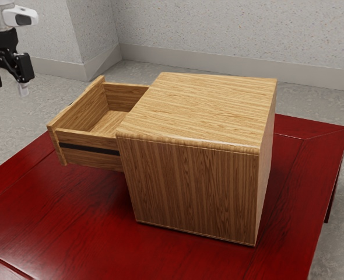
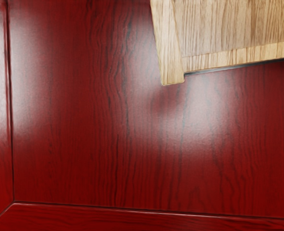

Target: Push the drawer handle with one arm to close the drawer

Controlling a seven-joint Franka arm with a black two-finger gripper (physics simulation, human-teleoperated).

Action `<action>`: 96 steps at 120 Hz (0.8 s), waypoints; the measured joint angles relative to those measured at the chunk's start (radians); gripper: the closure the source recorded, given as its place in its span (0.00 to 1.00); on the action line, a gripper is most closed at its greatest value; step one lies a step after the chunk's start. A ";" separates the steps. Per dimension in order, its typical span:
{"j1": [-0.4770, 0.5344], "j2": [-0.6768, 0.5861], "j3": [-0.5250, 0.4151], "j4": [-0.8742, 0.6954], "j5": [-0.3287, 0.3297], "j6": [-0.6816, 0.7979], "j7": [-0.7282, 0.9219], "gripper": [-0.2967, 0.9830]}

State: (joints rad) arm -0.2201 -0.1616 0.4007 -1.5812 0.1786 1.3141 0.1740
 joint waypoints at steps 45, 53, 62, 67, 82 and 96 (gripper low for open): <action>-0.048 0.036 -0.048 0.262 0.037 0.056 0.031 0.23; -0.086 0.033 -0.065 0.289 0.042 0.052 0.033 0.23; -0.094 0.033 -0.063 0.293 0.050 0.049 0.040 0.23; -0.088 0.034 -0.059 0.291 0.052 0.047 0.048 0.23; -0.080 0.035 -0.055 0.272 0.064 0.044 0.077 0.47; -0.077 0.034 -0.053 0.237 0.077 0.043 0.127 0.66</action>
State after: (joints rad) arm -0.2974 -0.1280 0.3479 -1.3442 0.2558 1.3570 0.3015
